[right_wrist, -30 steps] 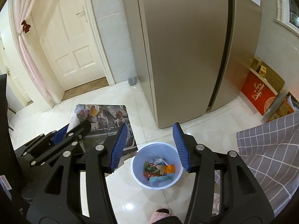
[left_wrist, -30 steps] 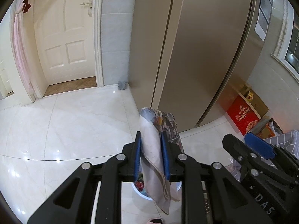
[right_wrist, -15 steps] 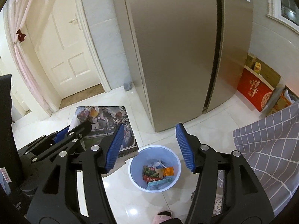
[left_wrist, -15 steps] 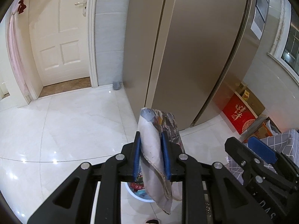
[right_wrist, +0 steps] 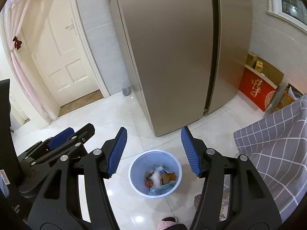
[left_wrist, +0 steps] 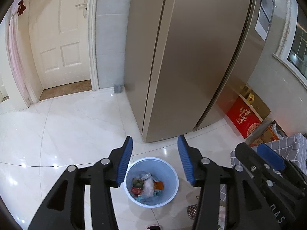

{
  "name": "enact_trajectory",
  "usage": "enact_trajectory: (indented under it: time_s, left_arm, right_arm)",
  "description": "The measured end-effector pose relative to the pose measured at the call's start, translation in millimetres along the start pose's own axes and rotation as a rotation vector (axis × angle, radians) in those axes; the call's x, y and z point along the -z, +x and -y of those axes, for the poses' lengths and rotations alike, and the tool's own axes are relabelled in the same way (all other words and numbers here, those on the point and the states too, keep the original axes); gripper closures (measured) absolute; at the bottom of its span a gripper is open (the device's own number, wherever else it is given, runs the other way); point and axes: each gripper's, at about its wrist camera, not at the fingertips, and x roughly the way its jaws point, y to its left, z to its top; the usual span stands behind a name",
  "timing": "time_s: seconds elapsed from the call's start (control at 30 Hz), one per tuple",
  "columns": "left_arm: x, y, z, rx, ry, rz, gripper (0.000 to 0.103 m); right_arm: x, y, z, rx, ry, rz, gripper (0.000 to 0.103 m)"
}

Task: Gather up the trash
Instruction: 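Return both open tools to the table above the snack bars and bottle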

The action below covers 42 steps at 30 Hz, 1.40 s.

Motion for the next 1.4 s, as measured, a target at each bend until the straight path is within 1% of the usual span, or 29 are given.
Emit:
enact_trajectory:
  time_s: [0.17,0.4,0.53,0.63,0.83,1.07,1.27,1.3,1.4]
  left_arm:
    - [0.9,-15.3,9.5,-0.002,0.016,0.019,0.054]
    - [4.5,-47.0,29.2,0.009,0.043,0.056,0.051]
    - [8.5,-70.0,50.3,0.027,0.072,0.082,0.049]
    - [13.2,-88.2,72.2,0.050,0.103,0.101,0.044]
    - [33.1,-123.1,126.1,0.104,0.179,0.126,0.039]
    - [66.0,-149.8,202.6,0.193,0.286,0.102,0.033]
    - [104.0,-160.3,276.9,0.283,0.418,0.051,0.029]
    - [110.4,-160.8,286.4,0.293,0.436,0.042,0.029]
    - [129.6,-157.8,315.4,0.316,0.485,0.015,0.029]
  right_arm:
    - [-2.0,-15.6,6.2,0.007,0.004,0.021,0.044]
    - [-2.0,-51.3,22.5,0.019,0.016,0.066,0.043]
    - [2.3,-80.0,37.3,0.036,0.032,0.101,0.042]
    - [5.2,-104.6,54.8,0.056,0.049,0.124,0.042]
    - [20.1,-154.0,99.2,0.108,0.092,0.167,0.042]
    - [48.8,-210.9,166.5,0.196,0.170,0.192,0.040]
    - [74.9,-249.5,225.6,0.277,0.248,0.186,0.040]
    - [80.9,-254.8,238.7,0.299,0.264,0.180,0.040]
    - [94.3,-263.6,263.9,0.317,0.295,0.167,0.040]
